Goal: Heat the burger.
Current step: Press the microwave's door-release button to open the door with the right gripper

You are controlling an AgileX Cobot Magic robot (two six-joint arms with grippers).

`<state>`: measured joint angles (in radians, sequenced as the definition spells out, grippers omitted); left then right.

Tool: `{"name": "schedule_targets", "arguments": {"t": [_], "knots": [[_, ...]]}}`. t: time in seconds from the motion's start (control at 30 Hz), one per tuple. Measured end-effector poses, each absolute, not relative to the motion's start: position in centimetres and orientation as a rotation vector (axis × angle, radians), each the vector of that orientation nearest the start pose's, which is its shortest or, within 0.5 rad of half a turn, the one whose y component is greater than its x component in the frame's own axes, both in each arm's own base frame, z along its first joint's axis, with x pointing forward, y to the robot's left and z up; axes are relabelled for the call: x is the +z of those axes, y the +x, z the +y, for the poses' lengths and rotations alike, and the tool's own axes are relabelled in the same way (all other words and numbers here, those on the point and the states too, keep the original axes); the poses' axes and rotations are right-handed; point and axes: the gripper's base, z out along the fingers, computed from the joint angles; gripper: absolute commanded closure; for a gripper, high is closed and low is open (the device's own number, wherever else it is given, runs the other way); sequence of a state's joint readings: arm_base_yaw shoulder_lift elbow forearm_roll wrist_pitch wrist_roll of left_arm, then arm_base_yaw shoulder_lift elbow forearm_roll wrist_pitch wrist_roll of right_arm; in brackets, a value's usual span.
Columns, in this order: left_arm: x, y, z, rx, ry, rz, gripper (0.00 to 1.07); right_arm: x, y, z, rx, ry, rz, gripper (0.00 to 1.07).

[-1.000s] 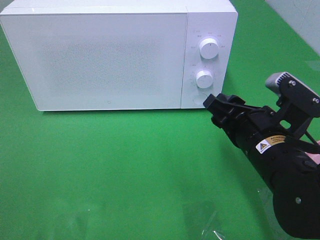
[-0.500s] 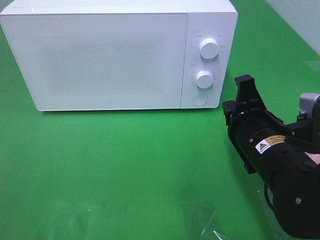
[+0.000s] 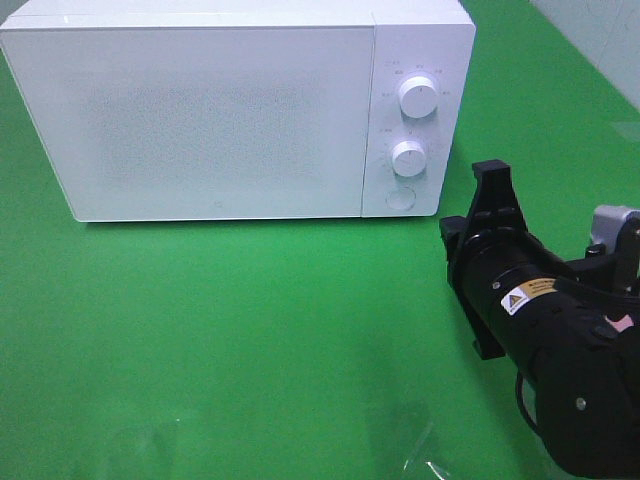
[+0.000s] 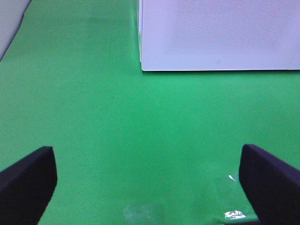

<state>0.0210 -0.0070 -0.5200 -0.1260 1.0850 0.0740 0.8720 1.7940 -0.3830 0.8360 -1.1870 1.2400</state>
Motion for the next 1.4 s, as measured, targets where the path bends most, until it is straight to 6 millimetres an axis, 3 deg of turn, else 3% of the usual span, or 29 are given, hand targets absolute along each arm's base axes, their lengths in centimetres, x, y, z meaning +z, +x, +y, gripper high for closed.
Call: {"name": "schedule_targets", "arguments": {"t": [0.13,0.3,0.5,0.97,1.4], "knots": [[28.1,-1.0,-1.0,-0.091,0.064,2.035,0.09,11.8,21.3,15.4,1.069,1.238,1.530,1.07],[28.1,-1.0,-1.0,-0.091,0.064,2.035,0.09,11.3,22.1,15.6,1.090,1.253,1.540,1.07],[28.1,-1.0,-1.0,-0.091,0.064,2.035,0.09,10.9,25.1,15.8,1.098,1.288,1.550,1.07],[28.1,-1.0,-1.0,-0.091,0.064,2.035,0.09,9.8,29.2,16.4,1.120,1.325,1.560,1.07],[28.1,-1.0,-1.0,-0.091,0.064,2.035,0.09,8.2,31.4,16.5,1.097,1.376,1.567,1.07]]}}
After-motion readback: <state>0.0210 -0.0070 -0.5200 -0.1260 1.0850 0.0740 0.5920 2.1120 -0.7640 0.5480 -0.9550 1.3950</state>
